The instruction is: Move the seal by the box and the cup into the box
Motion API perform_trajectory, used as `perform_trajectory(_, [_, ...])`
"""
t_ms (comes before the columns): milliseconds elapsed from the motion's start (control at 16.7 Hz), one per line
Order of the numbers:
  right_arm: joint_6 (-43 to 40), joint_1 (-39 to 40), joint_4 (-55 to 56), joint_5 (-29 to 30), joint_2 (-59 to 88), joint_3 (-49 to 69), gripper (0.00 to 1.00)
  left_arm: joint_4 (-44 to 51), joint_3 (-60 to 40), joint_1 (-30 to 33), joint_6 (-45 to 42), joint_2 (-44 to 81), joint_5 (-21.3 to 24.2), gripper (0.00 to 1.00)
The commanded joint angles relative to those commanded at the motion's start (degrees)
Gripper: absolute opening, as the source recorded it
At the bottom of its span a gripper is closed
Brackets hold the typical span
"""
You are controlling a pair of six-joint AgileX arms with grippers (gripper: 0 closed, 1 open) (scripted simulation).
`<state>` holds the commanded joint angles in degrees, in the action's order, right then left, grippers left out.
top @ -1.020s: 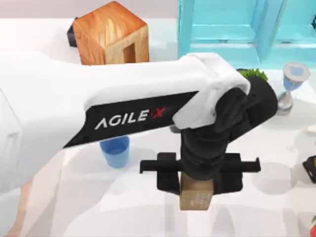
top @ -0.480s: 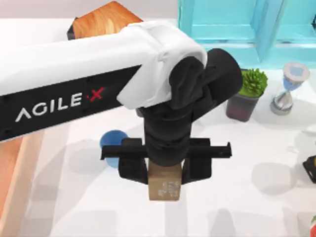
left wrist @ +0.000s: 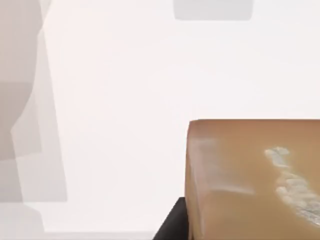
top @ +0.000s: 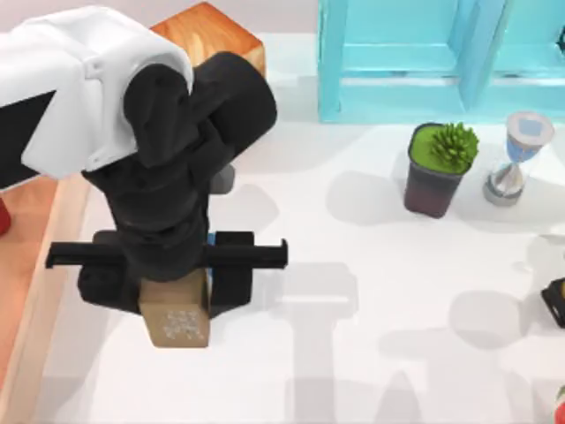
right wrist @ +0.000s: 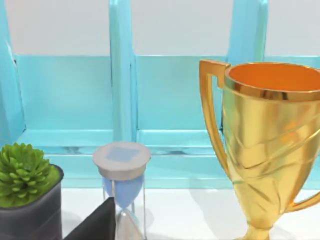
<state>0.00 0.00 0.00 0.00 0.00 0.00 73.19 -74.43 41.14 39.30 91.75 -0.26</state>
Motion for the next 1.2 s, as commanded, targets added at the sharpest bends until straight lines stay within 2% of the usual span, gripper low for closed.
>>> perform_trajectory(180, [0.00, 0.00, 0.00, 0.00, 0.00, 0.00, 1.00, 1.00, 6.55, -6.93, -6.50, -8.19, 0.05, 0.00])
perform_trajectory(360, [0.00, 0.00, 0.00, 0.00, 0.00, 0.00, 1.00, 1.49, 9.78, -10.36, -9.83, -11.72, 0.15, 0.00])
perform_trajectory(720, [0.00, 0.00, 0.00, 0.00, 0.00, 0.00, 1.00, 0.54, 10.60, -10.17, -10.09, -11.33, 0.16, 0.00])
perform_trajectory(1200, [0.00, 0.00, 0.00, 0.00, 0.00, 0.00, 1.00, -12.49, 21.56, -10.81, -10.15, -9.95, 0.03, 0.00])
